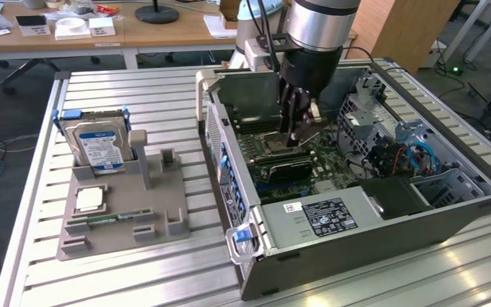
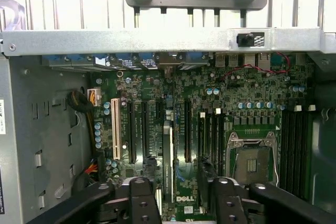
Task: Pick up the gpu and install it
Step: 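Press down on the gpu until it lock into place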
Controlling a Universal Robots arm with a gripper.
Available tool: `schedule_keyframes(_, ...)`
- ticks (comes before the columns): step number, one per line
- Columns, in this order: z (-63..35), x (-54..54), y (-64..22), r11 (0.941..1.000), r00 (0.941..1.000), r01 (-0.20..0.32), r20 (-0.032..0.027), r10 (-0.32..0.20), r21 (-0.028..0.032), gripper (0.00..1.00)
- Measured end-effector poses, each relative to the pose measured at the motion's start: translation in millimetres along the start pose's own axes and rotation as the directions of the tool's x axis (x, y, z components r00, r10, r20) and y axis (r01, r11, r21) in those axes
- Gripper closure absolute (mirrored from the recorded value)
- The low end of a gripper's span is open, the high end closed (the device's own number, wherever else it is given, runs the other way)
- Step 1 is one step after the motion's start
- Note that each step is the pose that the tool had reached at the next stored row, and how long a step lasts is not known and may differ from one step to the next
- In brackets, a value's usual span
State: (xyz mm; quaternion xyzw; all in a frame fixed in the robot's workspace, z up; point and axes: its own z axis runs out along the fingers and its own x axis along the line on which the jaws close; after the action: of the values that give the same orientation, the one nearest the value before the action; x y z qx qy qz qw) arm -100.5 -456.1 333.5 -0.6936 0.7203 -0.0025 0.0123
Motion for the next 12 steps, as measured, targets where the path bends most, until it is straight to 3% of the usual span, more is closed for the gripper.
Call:
schedule_keyframes(1,0.0,0.0,0.0,1.0000,1.0000,0.000,0.0000,0.000,0.0000,0.57)
schedule_keyframes(4,0.0,0.0,0.0,1.0000,1.0000,0.000,0.0000,0.000,0.0000,0.75)
schedule_keyframes(6,0.0,0.0,0.0,1.0000,1.0000,0.000,0.0000,0.000,0.0000,0.75)
schedule_keyframes(8,0.0,0.0,0.0,1.0000,1.0000,0.000,0.0000,0.000,0.0000,0.86)
schedule_keyframes(12,0.0,0.0,0.0,1.0000,1.0000,0.000,0.0000,0.000,0.0000,0.89)
